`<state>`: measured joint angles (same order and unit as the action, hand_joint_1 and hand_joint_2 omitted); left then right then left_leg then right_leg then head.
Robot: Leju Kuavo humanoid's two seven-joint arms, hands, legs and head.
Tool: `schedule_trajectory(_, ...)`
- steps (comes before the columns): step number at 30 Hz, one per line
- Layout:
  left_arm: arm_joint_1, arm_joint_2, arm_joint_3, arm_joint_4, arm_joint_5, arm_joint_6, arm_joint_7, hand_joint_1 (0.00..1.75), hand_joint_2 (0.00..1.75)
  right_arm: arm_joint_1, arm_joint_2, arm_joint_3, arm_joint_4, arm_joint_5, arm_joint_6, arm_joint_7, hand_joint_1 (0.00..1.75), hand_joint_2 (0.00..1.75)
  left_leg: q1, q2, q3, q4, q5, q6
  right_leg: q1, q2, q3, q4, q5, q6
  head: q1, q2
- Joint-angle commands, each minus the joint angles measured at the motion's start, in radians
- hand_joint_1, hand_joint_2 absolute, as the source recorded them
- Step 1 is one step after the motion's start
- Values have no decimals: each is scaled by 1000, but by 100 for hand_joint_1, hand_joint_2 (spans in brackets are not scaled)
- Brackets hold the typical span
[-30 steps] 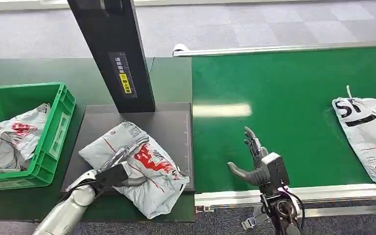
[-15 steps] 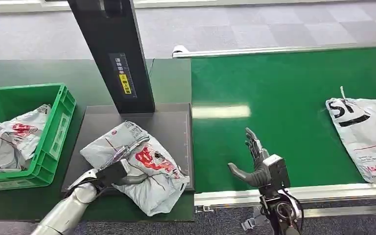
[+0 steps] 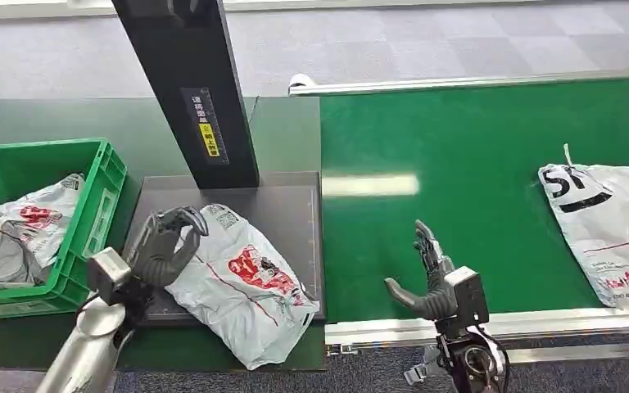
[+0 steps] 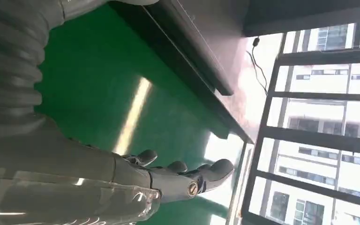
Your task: Moved the parcel from conveyor to table for the left to box.
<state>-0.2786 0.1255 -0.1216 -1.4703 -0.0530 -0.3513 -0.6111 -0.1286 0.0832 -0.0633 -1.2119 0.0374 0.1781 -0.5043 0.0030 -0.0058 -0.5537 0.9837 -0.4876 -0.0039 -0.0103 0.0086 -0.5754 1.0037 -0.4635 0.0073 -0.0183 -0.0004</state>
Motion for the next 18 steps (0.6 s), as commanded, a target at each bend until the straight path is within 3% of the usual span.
schedule_trajectory(1,-47,-49,67,-87,1,-1,44,175,175,-7,18,-27,10,-2,-3,-4,0,175,0,-1,-1,0,0,0,0,-2,0,0,0,0,0,0)
schedule_trajectory(10,-76,-30,66,-7,-37,-3,84,173,175,-42,6,-17,47,-8,0,-2,0,175,0,-1,0,0,1,-1,0,-2,0,0,0,-1,0,0)
schedule_trajectory(11,-71,-25,63,7,-46,-6,82,7,175,-41,6,-15,49,-8,-2,-2,0,175,0,-1,0,-1,1,-1,0,-2,1,-1,1,-1,0,0)
schedule_trajectory(12,-63,-25,60,16,-55,-2,71,0,175,-36,8,-15,48,-8,-3,-3,0,175,0,1,1,-2,1,-1,0,-1,1,-2,1,-1,0,0)
schedule_trajectory(18,-73,-31,37,38,-106,15,55,0,175,-19,8,-19,34,-10,-7,-6,0,175,0,-1,2,-3,1,-1,0,-2,2,-3,1,-1,0,0)
